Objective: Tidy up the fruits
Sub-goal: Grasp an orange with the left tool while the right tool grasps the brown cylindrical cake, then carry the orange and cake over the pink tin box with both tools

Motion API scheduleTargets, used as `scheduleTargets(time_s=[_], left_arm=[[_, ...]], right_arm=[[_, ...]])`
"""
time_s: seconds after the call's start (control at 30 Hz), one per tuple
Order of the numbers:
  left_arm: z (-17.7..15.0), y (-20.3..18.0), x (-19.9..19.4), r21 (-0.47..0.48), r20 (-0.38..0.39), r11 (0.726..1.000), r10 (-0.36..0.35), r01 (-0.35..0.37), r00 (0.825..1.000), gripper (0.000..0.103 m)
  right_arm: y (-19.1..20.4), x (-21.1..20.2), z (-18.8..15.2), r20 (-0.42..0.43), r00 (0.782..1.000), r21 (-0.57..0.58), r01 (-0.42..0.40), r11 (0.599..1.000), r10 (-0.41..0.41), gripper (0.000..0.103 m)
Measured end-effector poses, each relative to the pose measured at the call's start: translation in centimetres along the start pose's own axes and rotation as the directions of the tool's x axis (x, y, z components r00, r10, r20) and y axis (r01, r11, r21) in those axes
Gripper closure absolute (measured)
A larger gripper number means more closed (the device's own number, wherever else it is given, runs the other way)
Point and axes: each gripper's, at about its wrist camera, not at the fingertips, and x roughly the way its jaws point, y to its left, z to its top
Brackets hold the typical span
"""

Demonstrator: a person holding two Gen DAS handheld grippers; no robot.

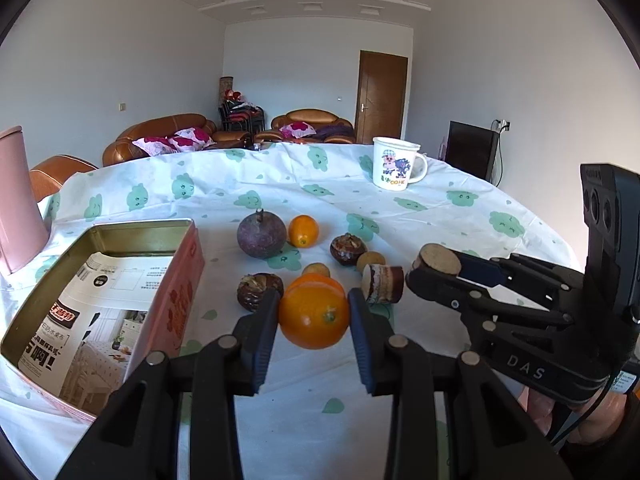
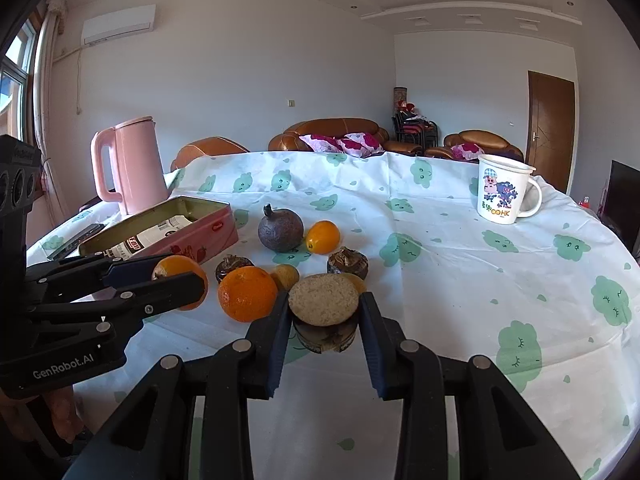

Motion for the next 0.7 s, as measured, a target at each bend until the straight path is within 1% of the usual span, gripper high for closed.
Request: scheduleTargets(time_s=[0.27,0.53,0.7], left_arm=[[0.3,0.6,-0.9,0.001,0.044,0.999,0.046,-0.046,0.998,0.067],[0.7,2.6,-2.0,-0.038,0.082,0.995,0.095,-0.092,0.992,0.067],[0.9,4.1,-2.5,-0.067,0.091,0.99,0.126,-0.12,0.988,0.067]], right_arm=[[1.3,0.1,1.0,0.031,0.999,-0.026,-0.04,0.999,0.041,0.067],[2.9,0.3,2.4,0.055,0.995,-0.045,-0.079,0.996,0.082,0.067],[4.1,0.8,3.3,0.058,0.992,-0.066,-0.106,0.992,0.11,0.067]])
